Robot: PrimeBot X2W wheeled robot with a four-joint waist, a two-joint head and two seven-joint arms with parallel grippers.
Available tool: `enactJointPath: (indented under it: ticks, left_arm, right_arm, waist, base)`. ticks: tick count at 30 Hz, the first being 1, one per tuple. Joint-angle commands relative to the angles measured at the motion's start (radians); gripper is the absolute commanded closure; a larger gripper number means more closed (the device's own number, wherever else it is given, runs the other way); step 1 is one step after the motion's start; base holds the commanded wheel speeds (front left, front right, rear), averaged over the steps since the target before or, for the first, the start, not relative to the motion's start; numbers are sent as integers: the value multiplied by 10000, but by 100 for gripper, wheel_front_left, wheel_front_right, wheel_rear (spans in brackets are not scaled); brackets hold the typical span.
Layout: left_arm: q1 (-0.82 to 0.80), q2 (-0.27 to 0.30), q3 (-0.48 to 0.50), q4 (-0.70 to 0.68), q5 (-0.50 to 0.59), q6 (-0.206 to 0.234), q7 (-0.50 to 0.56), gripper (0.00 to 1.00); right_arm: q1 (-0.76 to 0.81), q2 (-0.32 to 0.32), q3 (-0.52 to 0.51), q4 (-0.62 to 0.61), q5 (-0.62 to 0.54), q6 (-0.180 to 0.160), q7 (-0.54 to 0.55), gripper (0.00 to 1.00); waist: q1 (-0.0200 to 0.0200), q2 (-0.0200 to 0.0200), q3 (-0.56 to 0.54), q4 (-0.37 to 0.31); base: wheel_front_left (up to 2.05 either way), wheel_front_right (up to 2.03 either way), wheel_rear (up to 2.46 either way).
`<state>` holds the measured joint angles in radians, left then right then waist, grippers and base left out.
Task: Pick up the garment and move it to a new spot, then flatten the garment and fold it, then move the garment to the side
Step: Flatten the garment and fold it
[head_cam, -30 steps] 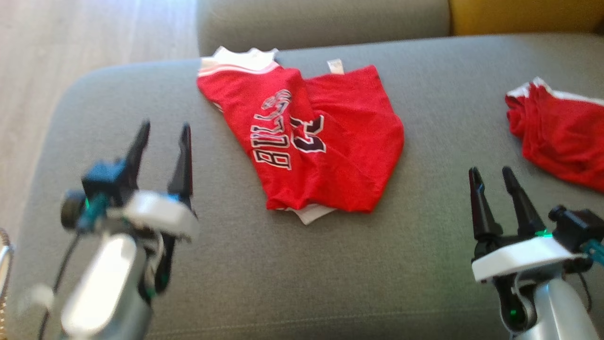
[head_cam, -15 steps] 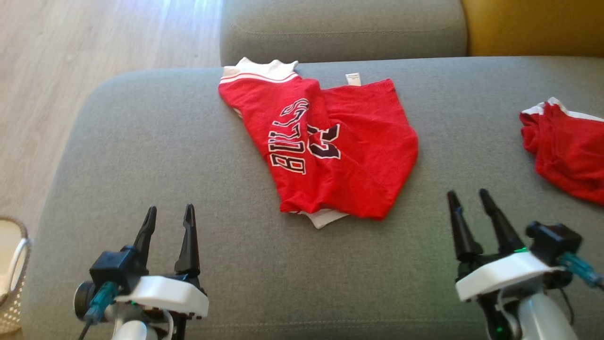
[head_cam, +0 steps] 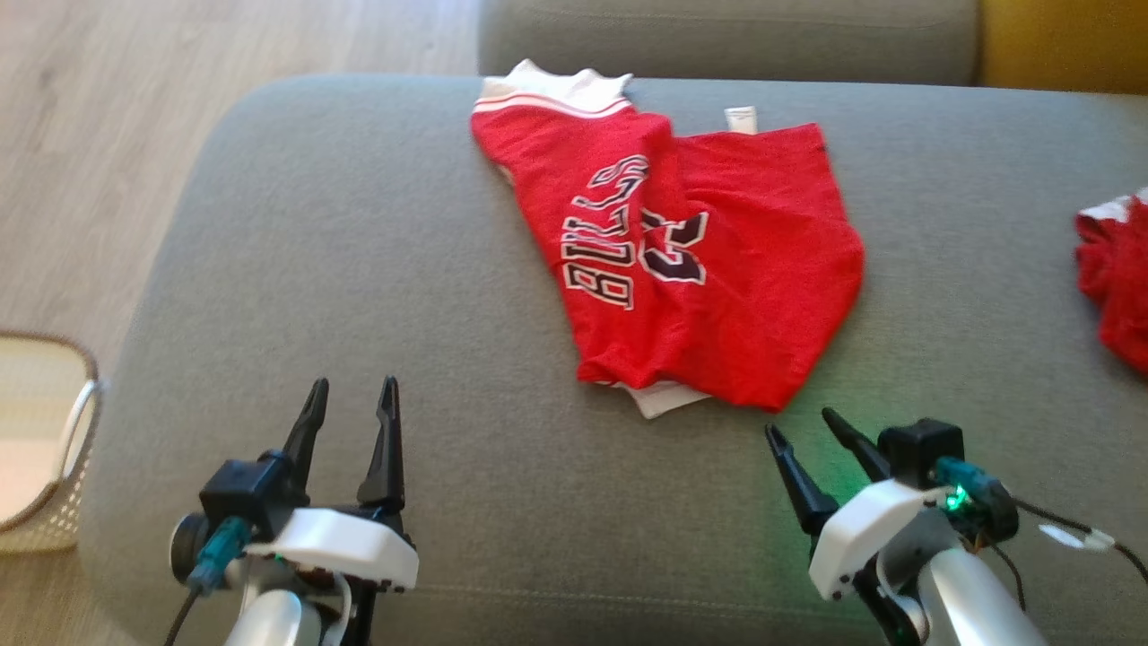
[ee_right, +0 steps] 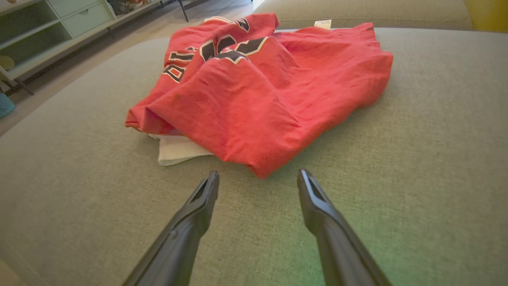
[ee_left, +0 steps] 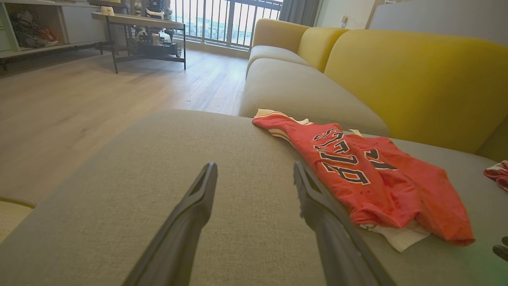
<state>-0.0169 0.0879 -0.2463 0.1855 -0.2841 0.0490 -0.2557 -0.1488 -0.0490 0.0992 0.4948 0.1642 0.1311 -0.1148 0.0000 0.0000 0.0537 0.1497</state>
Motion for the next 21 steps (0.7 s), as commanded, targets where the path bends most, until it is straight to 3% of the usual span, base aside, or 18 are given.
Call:
enactJointPath:
  ticks: [1,10,18,19,20,21]
  left_arm:
    - [-589,-30,413,-240,156,-97,-60,0]
    - [-937,-295,654,-489,147,-420,-60,0]
    - [-1080,-353,651,-580,279,-463,-61,0]
    - [-1067,-356,653,-575,291,-466,-61,0]
    - [-1050,-359,660,-566,299,-466,-61,0]
    - [-1028,-361,679,-554,304,-465,-61,0]
  right_arm:
    - [-591,-12,84,16,-223,-4,-91,0]
    - [-1794,-12,-636,2269,-927,-4,-478,0]
    - [-2681,-12,-1190,3684,-1127,-4,-1031,0]
    - [-2764,-12,-1293,3841,-1180,-4,-1076,25]
    - [-2844,-12,-1448,3981,-1225,-4,-1118,100]
    - [-2907,-12,-1688,4120,-1366,-4,-1150,100]
  waist:
    - [0,0,174,261]
    - [0,0,617,917]
    - [0,0,749,1071]
    - [0,0,744,1068]
    - [0,0,730,1058]
    - [0,0,702,1030]
  base:
    - [0,0,0]
    - [0,0,0]
    - [0,0,0]
    - [0,0,0]
    - [0,0,0]
    - [0,0,0]
